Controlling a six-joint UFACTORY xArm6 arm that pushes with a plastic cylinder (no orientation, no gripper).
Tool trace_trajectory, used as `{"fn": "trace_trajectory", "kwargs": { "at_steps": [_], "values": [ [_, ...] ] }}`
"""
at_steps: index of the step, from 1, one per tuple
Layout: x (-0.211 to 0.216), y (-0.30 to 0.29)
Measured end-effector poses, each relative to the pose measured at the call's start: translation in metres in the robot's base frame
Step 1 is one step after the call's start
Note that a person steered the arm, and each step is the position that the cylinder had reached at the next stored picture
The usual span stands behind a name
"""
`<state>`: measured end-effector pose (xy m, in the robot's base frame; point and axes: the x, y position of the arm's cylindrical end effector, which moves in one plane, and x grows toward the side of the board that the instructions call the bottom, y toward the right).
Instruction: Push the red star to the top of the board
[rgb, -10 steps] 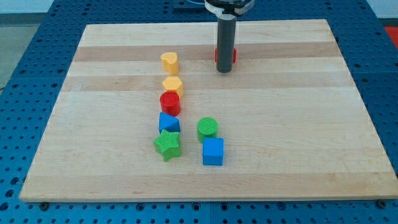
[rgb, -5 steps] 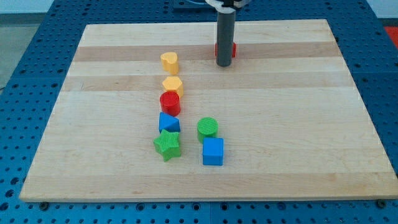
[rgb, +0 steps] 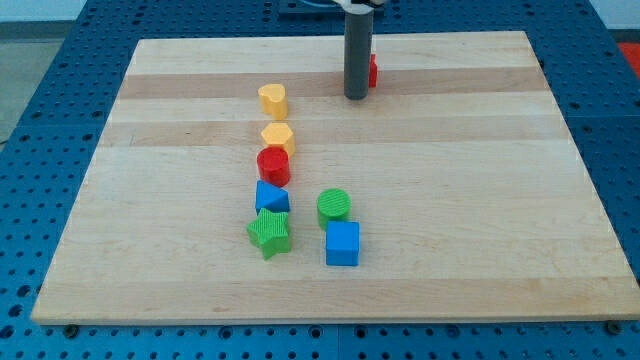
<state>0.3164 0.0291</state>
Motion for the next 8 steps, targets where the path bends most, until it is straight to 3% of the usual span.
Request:
{"fn": "trace_trajectory", "kwargs": {
  "at_steps": [8],
  "values": [
    [-0.062,-0.018]
  ]
}}
